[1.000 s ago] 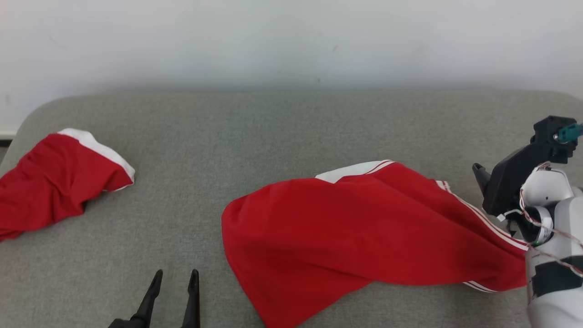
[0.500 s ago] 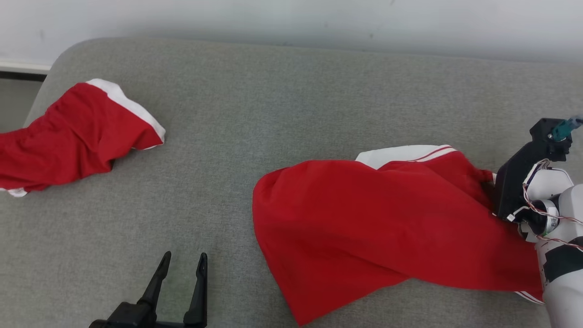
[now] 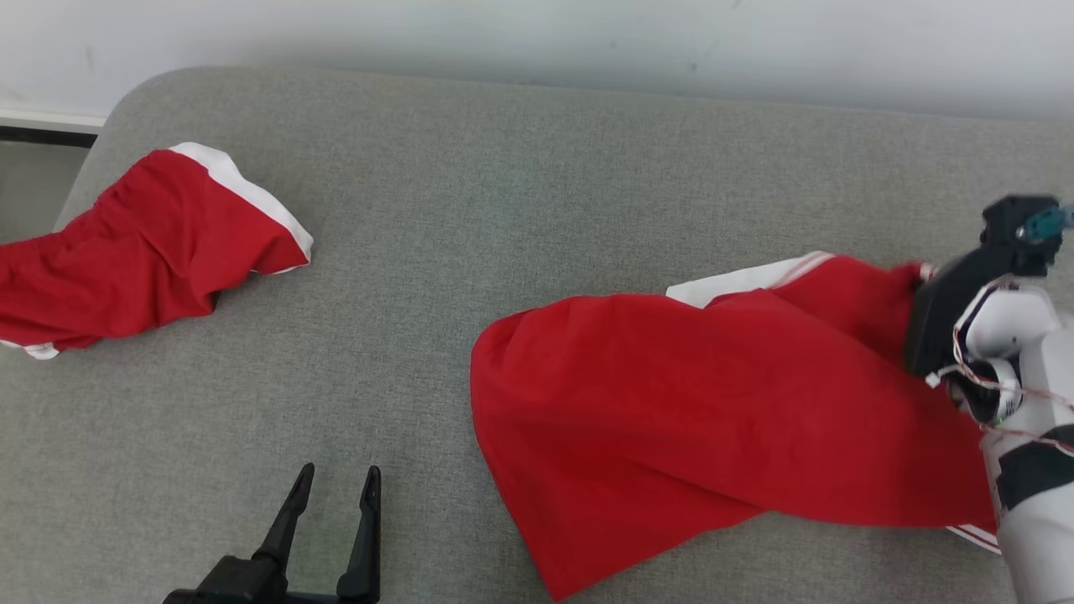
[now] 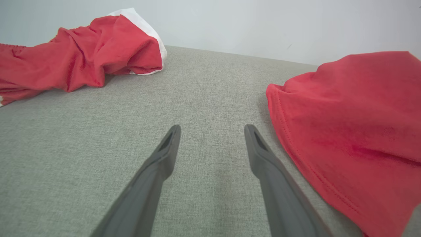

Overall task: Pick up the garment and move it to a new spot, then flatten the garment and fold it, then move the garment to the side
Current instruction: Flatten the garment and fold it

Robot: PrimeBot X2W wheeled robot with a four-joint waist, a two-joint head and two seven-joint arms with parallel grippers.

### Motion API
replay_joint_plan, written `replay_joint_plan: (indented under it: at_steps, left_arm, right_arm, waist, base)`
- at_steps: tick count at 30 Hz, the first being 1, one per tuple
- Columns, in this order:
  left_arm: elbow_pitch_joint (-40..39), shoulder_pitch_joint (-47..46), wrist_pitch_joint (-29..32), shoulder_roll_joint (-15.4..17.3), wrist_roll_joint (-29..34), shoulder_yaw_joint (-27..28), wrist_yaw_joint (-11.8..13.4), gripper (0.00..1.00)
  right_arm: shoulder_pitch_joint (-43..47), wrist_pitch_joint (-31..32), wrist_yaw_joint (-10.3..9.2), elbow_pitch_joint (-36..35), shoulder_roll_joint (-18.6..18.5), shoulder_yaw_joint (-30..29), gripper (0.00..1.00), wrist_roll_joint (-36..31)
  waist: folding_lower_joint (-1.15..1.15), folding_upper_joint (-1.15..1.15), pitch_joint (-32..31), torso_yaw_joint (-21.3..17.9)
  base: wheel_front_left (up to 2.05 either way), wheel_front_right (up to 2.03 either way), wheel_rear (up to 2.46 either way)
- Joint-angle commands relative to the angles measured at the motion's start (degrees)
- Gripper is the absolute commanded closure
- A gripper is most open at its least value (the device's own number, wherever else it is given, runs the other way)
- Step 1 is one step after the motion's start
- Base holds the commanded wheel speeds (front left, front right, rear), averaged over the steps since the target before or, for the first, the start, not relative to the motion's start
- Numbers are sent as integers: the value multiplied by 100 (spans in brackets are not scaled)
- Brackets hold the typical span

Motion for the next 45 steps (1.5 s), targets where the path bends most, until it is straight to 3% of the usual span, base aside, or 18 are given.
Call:
replay_joint_plan:
  at_steps: [1,10,14,18,23,34,40,42,45]
  left_arm:
    - [17,19,-19,27,29,23,7,0]
    - [22,89,-19,5,25,62,12,0]
    - [28,162,-19,-13,10,90,14,0]
    - [42,242,-19,-29,-9,120,28,0]
    - [8,335,-19,-41,-28,181,44,0]
    - [21,374,-19,-30,-19,223,35,0]
    - [72,321,-19,-36,-21,207,25,0]
    - [96,319,-19,-37,-23,210,23,0]
    - [133,341,-19,-18,-32,219,18,0]
  right_arm:
    - [-170,-322,3,-74,8,37,100,-41]
    - [-710,-2137,3,-268,23,275,100,-102]
    - [-658,-2554,4,-354,-20,332,100,-19]
    - [-94,-2235,3,-509,-28,157,100,234]
    - [995,-1381,4,-966,17,-299,100,379]
    - [3344,-123,4,-3099,910,-1664,100,80]
    - [3979,38,3,-3374,1128,-1879,100,-41]
    - [4059,-79,3,-3365,1143,-1904,0,-54]
    - [4073,-410,4,-3409,1159,-1811,0,61]
  waist:
    - [-1,-1,-58,-31]
    - [-1,-1,-271,-137]
    - [-1,-1,-417,-213]
    - [-1,-1,-568,-320]
    - [-1,-1,-666,-500]
    - [-1,-1,-748,-771]
    - [-1,-1,-790,-826]
    - [-1,-1,-823,-833]
    - [-1,-1,-892,-839]
  base:
    - [0,0,0]
    - [0,0,0]
    - [0,0,0]
    - [0,0,0]
    - [0,0,0]
    - [0,0,0]
    - [0,0,0]
    - [0,0,0]
    - [0,0,0]
